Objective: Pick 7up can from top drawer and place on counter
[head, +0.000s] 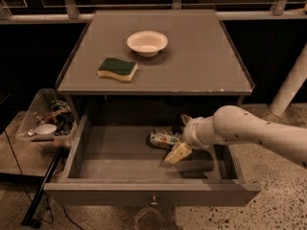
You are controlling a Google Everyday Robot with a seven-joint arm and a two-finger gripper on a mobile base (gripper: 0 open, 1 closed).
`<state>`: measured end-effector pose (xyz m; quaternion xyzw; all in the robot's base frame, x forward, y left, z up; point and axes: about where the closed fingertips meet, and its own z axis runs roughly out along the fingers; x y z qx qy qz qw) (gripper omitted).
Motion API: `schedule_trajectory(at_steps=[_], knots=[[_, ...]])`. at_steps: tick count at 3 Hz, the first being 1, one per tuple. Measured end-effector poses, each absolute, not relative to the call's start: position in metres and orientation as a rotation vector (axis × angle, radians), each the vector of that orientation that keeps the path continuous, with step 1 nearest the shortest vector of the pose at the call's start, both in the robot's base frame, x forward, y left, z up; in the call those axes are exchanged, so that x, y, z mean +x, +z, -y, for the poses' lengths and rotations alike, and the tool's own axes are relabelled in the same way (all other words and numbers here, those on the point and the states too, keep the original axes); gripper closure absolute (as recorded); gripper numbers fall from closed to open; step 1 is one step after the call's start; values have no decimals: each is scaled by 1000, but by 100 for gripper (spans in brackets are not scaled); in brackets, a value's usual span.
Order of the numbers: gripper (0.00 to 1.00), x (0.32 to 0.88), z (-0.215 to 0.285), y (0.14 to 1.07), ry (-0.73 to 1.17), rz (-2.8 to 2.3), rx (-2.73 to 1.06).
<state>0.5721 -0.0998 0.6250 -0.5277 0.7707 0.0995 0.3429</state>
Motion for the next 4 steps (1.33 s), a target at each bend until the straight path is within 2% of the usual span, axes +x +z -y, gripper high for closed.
schedule_trajectory(at_steps=[1, 2, 4], knots=[[0, 567, 99, 613, 290, -2023, -1366], [18, 567, 99, 613, 290, -2023, -1366], [64, 567, 99, 613, 291, -2023, -1366]])
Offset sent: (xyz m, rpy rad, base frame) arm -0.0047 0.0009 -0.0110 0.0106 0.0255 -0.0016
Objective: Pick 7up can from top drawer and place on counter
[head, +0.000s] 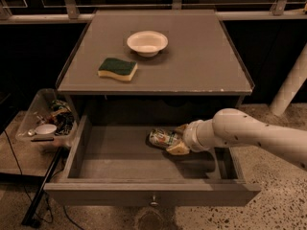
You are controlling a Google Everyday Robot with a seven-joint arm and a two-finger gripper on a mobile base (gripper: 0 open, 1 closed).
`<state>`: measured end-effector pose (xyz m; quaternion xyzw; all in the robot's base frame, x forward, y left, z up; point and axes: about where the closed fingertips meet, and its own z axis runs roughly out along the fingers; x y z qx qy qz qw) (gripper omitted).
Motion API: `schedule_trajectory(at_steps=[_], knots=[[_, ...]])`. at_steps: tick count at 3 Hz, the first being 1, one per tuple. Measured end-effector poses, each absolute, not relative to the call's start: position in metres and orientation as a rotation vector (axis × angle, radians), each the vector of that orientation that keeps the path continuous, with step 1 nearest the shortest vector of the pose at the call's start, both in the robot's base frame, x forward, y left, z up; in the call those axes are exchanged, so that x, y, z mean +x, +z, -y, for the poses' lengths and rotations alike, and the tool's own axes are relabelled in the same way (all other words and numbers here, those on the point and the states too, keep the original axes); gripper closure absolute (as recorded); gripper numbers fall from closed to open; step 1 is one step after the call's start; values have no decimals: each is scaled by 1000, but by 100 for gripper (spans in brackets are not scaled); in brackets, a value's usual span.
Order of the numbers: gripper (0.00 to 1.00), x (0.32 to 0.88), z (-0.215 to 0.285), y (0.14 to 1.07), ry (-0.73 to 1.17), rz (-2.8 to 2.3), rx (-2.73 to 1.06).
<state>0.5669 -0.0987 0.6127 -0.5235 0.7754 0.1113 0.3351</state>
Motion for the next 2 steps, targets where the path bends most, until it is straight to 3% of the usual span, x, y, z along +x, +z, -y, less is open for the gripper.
schedule_trajectory(at_steps=[1, 2], knots=[[88, 567, 99, 613, 291, -2023, -1366], [100, 565, 98, 615, 298, -2025, -1374]])
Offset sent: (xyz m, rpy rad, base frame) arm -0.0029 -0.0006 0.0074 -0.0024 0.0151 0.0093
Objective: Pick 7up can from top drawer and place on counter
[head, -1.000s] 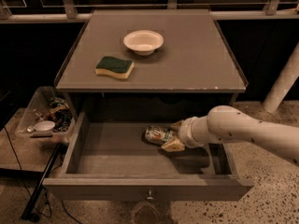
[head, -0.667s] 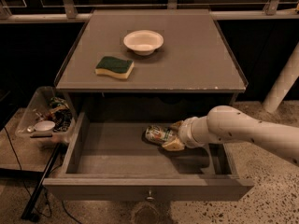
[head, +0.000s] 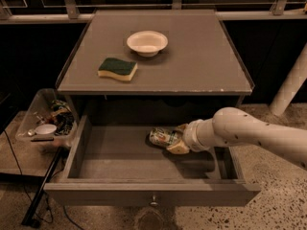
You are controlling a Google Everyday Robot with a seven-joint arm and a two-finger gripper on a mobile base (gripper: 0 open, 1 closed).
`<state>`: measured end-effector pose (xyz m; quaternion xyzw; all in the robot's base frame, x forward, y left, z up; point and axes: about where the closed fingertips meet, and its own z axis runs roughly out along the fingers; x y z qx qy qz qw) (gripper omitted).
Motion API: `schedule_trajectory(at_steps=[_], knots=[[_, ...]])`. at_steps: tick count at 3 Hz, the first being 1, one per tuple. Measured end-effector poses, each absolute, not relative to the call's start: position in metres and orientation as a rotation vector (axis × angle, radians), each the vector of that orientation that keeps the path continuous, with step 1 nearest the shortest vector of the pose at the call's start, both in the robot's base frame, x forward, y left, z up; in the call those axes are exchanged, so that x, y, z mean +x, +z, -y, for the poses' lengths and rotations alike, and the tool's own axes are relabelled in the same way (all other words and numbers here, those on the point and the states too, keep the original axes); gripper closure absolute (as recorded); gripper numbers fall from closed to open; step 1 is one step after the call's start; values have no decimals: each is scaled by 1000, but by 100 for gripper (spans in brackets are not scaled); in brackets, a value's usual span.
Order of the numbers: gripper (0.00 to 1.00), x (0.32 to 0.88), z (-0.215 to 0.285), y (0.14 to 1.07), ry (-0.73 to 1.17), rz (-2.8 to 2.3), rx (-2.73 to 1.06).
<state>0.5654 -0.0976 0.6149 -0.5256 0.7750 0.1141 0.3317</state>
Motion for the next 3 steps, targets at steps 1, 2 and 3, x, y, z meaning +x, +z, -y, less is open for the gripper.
schedule_trajectory(at_steps=[1, 2, 3], knots=[[100, 556, 106, 629, 311, -2025, -1375], [100, 547, 126, 664, 317, -2005, -1354], [100, 538, 151, 705, 324, -1978, -1316]])
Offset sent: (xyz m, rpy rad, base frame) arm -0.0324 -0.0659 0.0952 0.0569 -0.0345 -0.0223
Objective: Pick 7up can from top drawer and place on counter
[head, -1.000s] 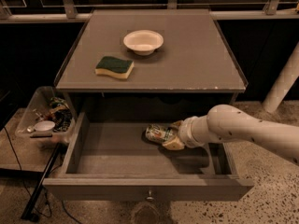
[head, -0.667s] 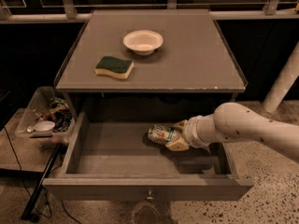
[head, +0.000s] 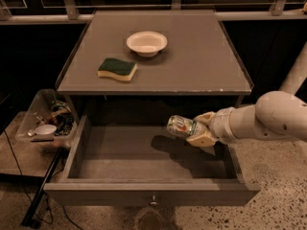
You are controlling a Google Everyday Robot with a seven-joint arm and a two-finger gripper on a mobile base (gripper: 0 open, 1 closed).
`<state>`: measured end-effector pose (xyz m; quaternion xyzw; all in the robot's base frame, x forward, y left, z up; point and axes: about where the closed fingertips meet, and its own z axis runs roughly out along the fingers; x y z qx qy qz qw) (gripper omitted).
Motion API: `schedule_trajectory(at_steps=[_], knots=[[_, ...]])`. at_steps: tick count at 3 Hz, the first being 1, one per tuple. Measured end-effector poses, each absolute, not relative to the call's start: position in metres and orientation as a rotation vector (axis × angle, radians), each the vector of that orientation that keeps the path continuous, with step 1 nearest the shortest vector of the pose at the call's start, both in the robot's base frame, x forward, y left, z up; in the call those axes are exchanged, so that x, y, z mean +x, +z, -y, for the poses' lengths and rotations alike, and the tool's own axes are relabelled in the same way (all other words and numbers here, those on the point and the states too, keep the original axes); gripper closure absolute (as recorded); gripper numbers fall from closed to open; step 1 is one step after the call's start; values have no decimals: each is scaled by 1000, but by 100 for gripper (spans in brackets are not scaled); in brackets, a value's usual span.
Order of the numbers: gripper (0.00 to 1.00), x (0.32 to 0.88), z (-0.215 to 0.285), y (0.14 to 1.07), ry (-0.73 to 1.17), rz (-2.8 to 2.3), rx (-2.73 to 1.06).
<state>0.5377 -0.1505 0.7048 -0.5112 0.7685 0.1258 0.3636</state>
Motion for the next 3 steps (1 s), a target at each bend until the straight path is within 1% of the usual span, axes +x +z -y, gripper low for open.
schedule_trajectory(at_steps=[1, 2, 3], knots=[[100, 533, 169, 747, 307, -1961, -1309], [100, 534, 176, 800, 246, -1921, -1356], [100, 546, 177, 861, 168, -1880, -1405]])
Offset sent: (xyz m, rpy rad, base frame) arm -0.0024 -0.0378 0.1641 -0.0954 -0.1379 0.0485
